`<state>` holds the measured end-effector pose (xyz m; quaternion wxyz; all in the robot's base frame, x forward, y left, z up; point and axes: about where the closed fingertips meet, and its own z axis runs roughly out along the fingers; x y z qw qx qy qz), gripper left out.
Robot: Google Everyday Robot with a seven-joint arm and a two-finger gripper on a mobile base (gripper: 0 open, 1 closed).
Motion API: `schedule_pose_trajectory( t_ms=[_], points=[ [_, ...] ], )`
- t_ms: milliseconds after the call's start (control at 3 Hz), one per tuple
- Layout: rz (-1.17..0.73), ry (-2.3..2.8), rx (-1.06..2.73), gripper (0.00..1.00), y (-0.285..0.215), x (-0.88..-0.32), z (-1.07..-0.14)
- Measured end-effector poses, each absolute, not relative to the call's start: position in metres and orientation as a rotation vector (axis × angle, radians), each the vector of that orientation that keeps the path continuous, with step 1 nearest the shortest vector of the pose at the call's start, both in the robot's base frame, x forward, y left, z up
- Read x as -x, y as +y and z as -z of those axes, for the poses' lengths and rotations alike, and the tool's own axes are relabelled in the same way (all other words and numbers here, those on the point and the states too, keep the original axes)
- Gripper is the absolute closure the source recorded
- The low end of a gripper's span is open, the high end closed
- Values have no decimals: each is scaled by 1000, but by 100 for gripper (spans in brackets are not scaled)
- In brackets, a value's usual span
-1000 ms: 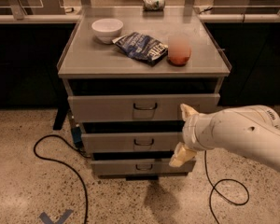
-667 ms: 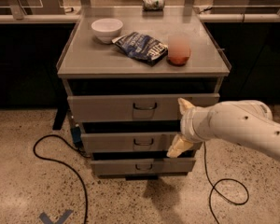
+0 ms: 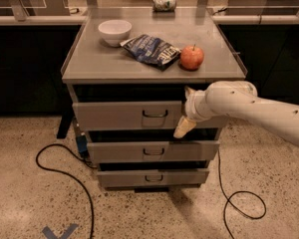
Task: Open top drawer
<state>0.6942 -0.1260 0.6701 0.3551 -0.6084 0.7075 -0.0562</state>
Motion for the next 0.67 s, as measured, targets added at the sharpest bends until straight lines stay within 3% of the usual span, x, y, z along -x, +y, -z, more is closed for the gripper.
schedule_pose_trajectory(
  t_ms=[667],
  points=[
    [146,1783,1615,0,-130,-721,-678]
  ],
)
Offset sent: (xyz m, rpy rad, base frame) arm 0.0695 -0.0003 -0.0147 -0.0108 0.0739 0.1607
